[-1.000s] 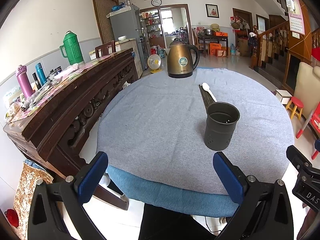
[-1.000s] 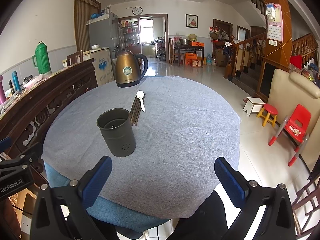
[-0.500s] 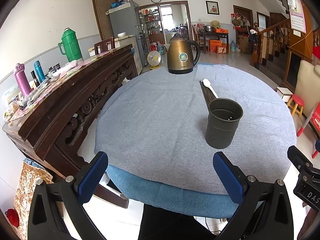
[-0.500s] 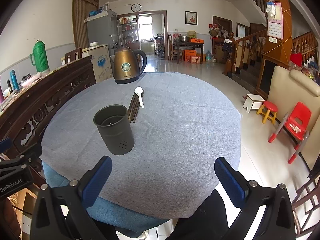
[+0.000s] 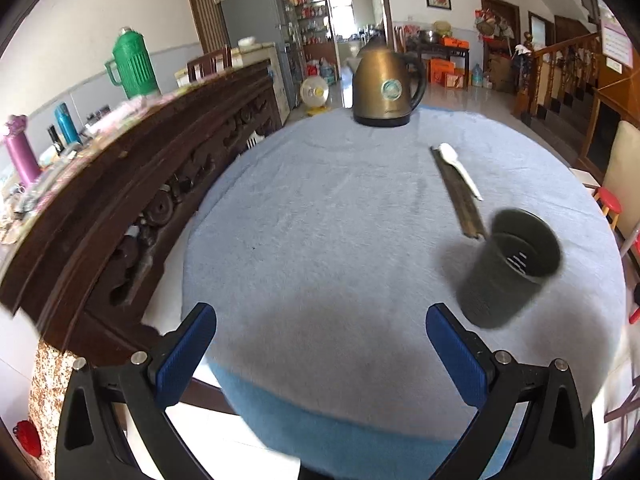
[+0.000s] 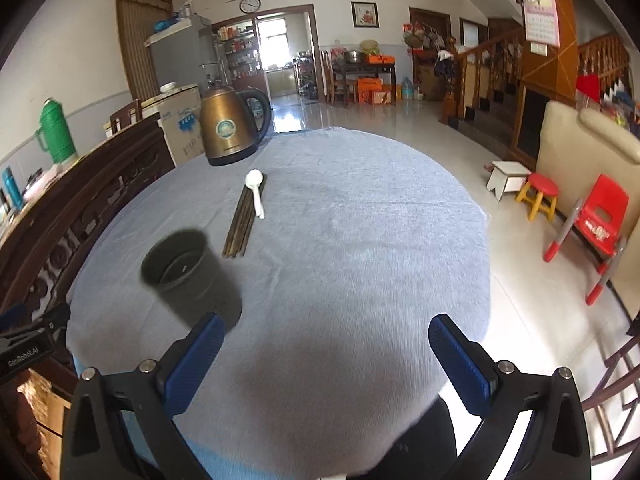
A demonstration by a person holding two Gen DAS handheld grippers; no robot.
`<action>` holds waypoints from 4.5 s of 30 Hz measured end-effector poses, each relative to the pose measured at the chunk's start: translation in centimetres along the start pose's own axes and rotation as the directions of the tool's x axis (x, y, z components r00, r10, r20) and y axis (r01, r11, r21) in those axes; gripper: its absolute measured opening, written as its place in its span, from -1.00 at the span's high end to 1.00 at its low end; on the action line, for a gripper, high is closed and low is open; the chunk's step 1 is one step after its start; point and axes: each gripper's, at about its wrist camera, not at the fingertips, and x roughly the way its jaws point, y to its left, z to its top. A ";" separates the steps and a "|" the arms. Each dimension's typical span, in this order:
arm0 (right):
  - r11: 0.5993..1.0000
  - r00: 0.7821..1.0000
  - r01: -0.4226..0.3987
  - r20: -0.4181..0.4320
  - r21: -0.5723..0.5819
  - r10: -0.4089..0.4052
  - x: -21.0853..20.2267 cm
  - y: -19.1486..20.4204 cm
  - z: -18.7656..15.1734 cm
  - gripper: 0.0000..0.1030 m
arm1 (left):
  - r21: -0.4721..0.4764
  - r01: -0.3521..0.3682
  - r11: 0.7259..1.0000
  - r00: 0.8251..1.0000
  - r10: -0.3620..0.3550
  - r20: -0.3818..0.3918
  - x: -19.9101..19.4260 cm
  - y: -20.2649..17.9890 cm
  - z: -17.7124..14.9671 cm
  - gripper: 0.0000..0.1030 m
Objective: Organize utensils
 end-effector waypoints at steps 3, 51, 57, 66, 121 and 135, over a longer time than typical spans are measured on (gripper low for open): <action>0.999 0.998 -0.046 -0.033 0.007 0.047 3.2 -0.2 3.3 -1.00 | -0.016 0.003 1.000 0.999 -0.003 -0.041 3.1 0.7 2.1 -1.00; 0.809 0.769 -0.463 -0.289 0.362 0.570 33.3 1.7 17.6 0.35 | 0.098 0.206 0.974 0.957 -0.180 -0.228 22.2 -9.5 15.6 -0.50; 0.836 0.792 -0.424 -0.304 0.349 0.529 33.0 0.4 16.7 0.18 | 0.141 0.202 0.969 0.953 -0.162 -0.256 23.1 -12.1 15.6 -0.50; 0.884 0.835 -0.362 -0.320 0.296 0.448 34.2 3.2 16.2 -0.21 | 0.145 0.199 0.969 0.951 -0.155 -0.269 23.3 -12.5 15.4 -0.19; 0.972 0.971 -0.234 -0.047 -0.007 0.233 23.3 4.1 15.2 0.87 | -0.277 0.344 0.897 0.854 -0.421 -0.304 25.8 -4.5 16.9 0.01; 0.967 0.967 -0.254 -0.013 -0.014 0.254 19.6 1.5 13.0 0.87 | -0.149 0.295 0.944 0.886 -0.328 -0.327 28.8 -11.3 17.1 0.92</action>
